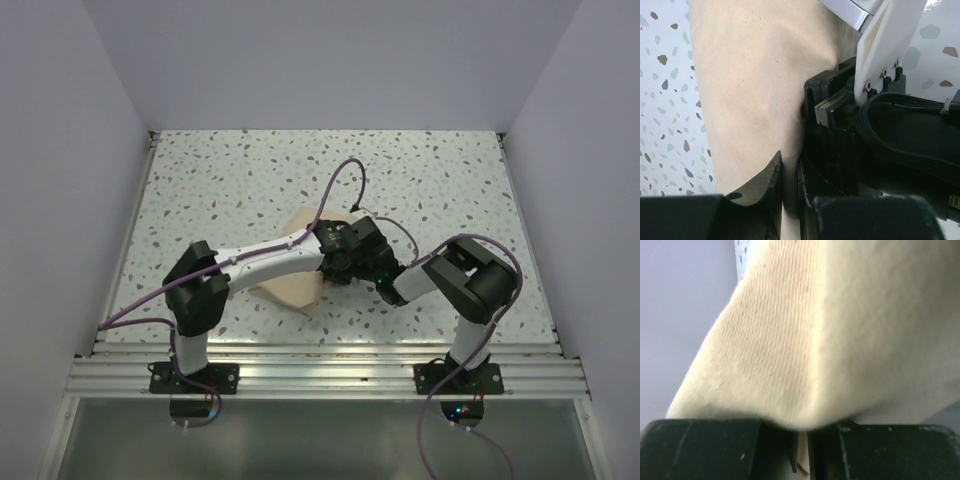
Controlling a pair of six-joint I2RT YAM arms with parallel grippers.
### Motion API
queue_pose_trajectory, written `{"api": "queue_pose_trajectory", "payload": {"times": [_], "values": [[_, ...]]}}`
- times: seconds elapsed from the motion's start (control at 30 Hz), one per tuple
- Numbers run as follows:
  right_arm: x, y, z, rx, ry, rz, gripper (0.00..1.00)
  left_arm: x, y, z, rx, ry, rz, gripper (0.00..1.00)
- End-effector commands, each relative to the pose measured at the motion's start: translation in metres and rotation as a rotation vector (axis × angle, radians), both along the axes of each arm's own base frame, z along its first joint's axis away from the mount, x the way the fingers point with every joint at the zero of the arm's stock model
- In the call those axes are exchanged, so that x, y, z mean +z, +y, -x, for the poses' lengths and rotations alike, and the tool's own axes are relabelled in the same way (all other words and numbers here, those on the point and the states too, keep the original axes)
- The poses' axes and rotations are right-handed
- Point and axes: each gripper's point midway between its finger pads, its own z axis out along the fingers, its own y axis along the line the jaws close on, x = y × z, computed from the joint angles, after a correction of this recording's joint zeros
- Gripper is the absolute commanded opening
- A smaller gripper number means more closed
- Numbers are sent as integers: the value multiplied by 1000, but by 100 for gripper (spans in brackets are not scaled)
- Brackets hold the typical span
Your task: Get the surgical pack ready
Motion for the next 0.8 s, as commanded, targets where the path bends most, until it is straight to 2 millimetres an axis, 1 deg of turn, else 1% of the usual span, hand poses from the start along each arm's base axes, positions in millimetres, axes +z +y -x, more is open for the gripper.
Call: {"api": "queue_pose_trajectory", "payload": {"times": [0.0, 0.03, 0.1, 0.13, 0.17, 0.2, 0.23, 0.27, 0.3, 0.33, 0.37, 0.4, 0.47, 0.53, 0.6, 0.63, 0.7, 0.77], "values": [[16, 24, -13, -24, -66, -98, 12, 46, -39, -10, -23, -76, 196, 0], [22, 26, -14, -29, -88, -118, 11, 46, -39, -9, -25, -72, 198, 0], [23, 28, -12, -24, -97, -121, 12, 46, -41, -8, -27, -67, 211, 0], [23, 25, -11, -33, -90, -123, 12, 45, -41, -7, -28, -67, 211, 0], [26, 12, -14, -69, -91, -117, 13, 43, -39, -8, -24, -69, 195, 0], [26, 5, -15, -75, -104, -97, 13, 43, -37, -9, -17, -73, 186, 0], [15, -5, -13, -80, -71, -37, 14, 41, -33, -8, -13, -73, 170, 0], [10, -17, -16, -96, -64, 1, 15, 43, -30, -9, -8, -83, 168, 0], [21, -23, -15, -77, -105, 16, 16, 43, -29, -9, -15, -85, 164, 0], [14, -32, -12, -72, -81, 54, 16, 41, -28, -9, -15, -88, 163, 0], [8, -47, -12, -94, -73, 82, 17, 42, -27, -9, -15, -94, 159, 0], [12, -56, -11, -102, -62, 89, 17, 41, -25, -9, -14, -94, 153, 0], [10, -69, -11, -105, -39, 91, 18, 41, -23, -9, -17, -98, 150, 0], [13, -72, -5, -75, -40, 88, 18, 40, -23, -8, -20, -100, 157, 0], [10, -76, 1, -65, -34, 123, 17, 42, -23, -8, -23, -105, 163, 0], [17, -77, 1, -68, -55, 117, 17, 42, -23, -8, -24, -104, 163, 0], [16, -85, 3, -82, -63, 152, 17, 42, -23, -8, -26, -104, 165, 0], [28, -86, -1, -91, -107, 158, 17, 43, -24, -8, -30, -103, 172, 0]]}}
